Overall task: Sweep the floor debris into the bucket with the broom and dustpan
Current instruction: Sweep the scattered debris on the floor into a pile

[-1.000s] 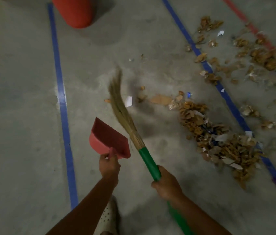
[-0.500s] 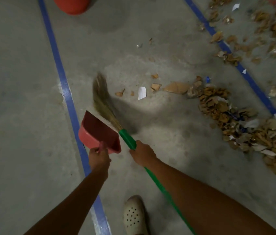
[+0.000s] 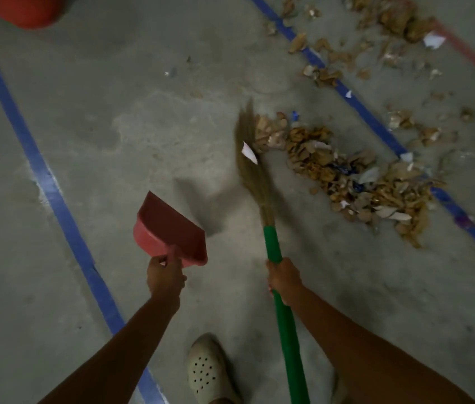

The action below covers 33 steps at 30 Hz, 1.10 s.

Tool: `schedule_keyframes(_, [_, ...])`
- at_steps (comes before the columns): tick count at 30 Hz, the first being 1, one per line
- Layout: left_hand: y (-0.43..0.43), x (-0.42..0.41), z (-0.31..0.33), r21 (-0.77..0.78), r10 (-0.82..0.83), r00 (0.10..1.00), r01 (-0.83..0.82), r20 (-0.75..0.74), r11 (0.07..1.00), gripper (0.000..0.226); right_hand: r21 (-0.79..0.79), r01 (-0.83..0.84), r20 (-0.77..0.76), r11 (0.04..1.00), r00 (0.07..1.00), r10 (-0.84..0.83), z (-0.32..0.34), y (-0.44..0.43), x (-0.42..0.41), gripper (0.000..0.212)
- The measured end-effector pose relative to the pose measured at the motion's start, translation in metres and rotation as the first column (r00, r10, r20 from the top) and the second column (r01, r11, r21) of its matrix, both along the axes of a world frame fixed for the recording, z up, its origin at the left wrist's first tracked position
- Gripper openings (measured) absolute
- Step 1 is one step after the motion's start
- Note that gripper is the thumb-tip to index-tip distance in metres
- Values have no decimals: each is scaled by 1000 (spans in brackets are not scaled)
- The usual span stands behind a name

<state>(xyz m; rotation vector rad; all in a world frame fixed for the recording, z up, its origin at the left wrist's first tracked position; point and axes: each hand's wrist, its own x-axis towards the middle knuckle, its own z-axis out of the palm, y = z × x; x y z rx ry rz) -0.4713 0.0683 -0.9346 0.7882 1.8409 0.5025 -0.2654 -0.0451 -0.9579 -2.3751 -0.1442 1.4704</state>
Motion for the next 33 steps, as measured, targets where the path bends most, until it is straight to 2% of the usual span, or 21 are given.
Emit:
schedule_keyframes(7, [-20,83,10,10,-140,988,140,66,990,37,38,296,-38,955,955,-294,30,-55,85,30])
schedule_keyframes(13, [-32,137,27,29,-229,970,227,84,973,29,143,579,-306,803,797,-521,89,-70,122,27])
schedule_keyframes(17, [-35,157,39,34,-251,966,250,62,968,36,135,684,-457,717,685,-567,125,-72,133,26])
schedule_keyframes(24, [-37,176,62,70,-272,961,269,40,961,36,66,777,-600,627,532,-597,159,-74,144,24])
schedule_keyframes(33, [-38,184,78,80,-293,956,292,8,953,41,18,775,-663,631,482,-573,174,-83,142,25])
